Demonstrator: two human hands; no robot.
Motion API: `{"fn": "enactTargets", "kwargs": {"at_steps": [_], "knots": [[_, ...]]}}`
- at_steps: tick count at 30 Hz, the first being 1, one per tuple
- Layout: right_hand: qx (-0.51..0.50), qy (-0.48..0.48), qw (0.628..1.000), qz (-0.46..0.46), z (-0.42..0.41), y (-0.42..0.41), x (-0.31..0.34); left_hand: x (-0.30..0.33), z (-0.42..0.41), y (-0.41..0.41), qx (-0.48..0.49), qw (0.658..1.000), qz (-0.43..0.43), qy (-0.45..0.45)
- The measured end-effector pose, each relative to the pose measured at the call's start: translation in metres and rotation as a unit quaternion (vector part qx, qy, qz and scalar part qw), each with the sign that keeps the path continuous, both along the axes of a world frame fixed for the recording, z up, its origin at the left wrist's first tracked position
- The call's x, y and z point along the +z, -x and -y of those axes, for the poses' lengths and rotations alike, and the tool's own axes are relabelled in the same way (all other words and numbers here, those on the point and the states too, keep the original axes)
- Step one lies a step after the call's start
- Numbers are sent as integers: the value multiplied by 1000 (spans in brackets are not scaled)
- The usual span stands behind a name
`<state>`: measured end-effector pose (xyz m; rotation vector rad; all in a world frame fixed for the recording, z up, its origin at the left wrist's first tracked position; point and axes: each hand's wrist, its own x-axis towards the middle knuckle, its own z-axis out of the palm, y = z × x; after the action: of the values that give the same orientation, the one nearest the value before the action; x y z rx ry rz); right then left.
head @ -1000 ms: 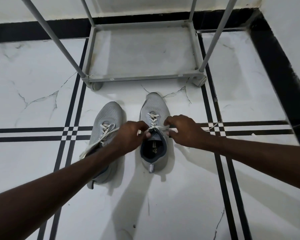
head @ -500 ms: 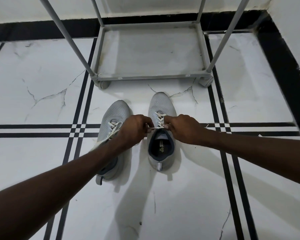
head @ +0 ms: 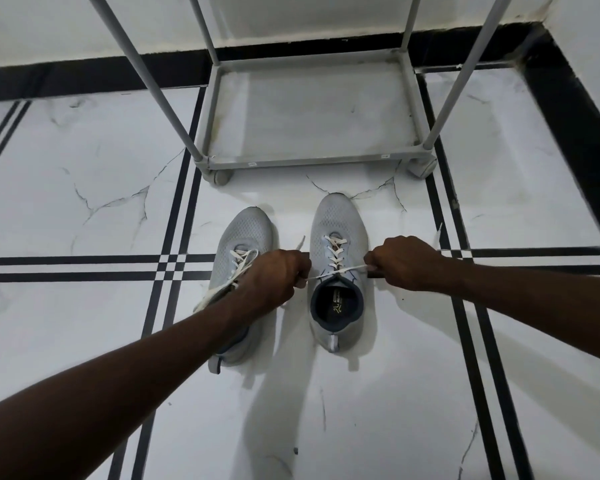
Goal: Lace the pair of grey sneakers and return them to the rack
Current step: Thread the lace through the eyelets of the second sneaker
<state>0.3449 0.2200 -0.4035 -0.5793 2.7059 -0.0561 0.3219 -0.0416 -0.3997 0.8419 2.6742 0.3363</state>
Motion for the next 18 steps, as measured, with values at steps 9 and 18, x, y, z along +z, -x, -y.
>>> {"fn": "enactTargets", "kwargs": {"at_steps": [9,18], "knots": [[-134,160,975,74,-12,-12,3,10,35,20,147,944,250,-159],[-262,463,789,309,-14,-11,49,39,30,27,208,788,452,-362]]}}
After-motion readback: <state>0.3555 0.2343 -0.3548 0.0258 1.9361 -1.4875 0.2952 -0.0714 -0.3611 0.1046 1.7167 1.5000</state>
